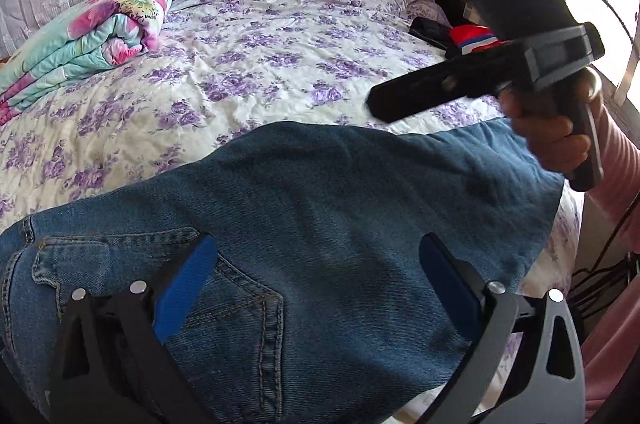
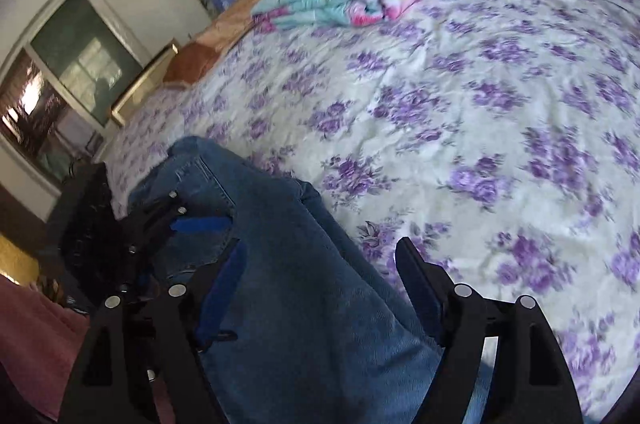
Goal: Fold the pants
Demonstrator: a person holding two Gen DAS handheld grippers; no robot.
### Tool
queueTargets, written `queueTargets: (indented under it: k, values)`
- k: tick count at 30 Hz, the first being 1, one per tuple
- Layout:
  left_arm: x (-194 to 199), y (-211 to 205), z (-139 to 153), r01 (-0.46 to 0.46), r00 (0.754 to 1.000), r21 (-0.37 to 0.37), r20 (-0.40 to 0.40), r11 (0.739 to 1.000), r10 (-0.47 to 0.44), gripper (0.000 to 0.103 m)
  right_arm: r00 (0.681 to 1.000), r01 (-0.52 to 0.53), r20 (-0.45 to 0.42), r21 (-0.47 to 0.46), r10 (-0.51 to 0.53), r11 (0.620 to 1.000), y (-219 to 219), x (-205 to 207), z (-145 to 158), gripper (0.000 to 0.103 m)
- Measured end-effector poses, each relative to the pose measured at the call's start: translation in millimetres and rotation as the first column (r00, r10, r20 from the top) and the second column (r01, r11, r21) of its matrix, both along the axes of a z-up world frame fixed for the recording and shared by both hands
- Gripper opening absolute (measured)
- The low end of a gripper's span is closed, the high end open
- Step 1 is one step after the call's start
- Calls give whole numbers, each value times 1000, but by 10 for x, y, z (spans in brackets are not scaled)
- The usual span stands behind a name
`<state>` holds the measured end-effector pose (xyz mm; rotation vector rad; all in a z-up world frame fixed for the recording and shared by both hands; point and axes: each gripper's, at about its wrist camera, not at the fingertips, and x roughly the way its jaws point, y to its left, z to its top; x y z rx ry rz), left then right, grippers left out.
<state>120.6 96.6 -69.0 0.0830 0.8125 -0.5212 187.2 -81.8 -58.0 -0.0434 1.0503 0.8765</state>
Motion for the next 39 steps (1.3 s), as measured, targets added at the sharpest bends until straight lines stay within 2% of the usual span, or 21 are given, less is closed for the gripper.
queueTargets:
  k: [1,3,5,8,12,15,17,20,23,25,27,28,30,32,33,34,35,37,39]
  values:
    - [1,-2,-1,2,1000,-2,-1,1000,-2,99,1000,-25,-19,-17,25,1000,61,27,-57,78]
    - [9,4,-4,7,1000,-10,-5,1000,-7,99,988,-111,-117,-42,106,993,188,50,-190,78]
    - [20,12,-6,11,1000,-21,-11,1000,-12,99,944,-260,-215,-22,249,965,311,-53,-251,82]
    - [39,20,-8,16,1000,-34,-19,999,-16,99,929,-349,-148,-45,340,936,354,-215,-150,82]
    - [48,19,-12,21,999,-43,-26,999,-22,99,891,-396,-210,78,403,915,311,-189,-120,87]
    - [60,14,-14,24,999,-47,-31,999,-26,99,879,-350,-296,133,375,927,322,-3,-269,87]
    - [55,14,-13,24,999,-47,-31,999,-25,99,851,-331,-362,190,379,924,380,112,-375,87]
    - [54,14,-12,24,999,-44,-31,999,-26,99,816,-339,-407,238,410,910,541,189,-470,87]
    - [54,11,-14,24,999,-39,-31,999,-25,99,824,-323,-401,249,401,913,684,248,-448,87]
    - [59,15,-15,24,999,-37,-31,999,-25,99,851,-292,-359,283,383,914,714,335,-367,84]
    - [65,10,-18,22,999,-30,-31,999,-23,99,877,-243,-334,312,345,919,711,460,-345,70]
    - [69,6,-24,19,999,-23,-32,1000,-20,99,871,-209,-364,330,328,920,680,527,-369,66]
    - [80,5,-33,20,999,-16,-36,1000,-20,99,861,-141,-420,345,287,928,614,622,-482,45]
    - [81,5,-35,21,999,-11,-37,1000,-22,99,859,-90,-444,362,257,928,549,660,-553,32]
    - [81,-1,-37,21,999,-6,-38,1000,-22,99,867,-45,-448,365,218,930,471,689,-560,21]
    - [85,-8,-40,21,999,-2,-38,1000,-21,99,873,-12,-451,362,186,932,430,723,-585,16]
    - [86,-15,-41,21,999,5,-38,1000,-21,99,882,15,-445,355,154,935,373,733,-610,14]
    - [98,-24,-52,25,999,12,-45,1000,-24,99,915,13,-393,263,95,965,400,710,-613,14]
    - [106,-32,-53,24,999,20,-47,1000,-23,99,955,-17,-288,197,75,980,429,643,-468,16]
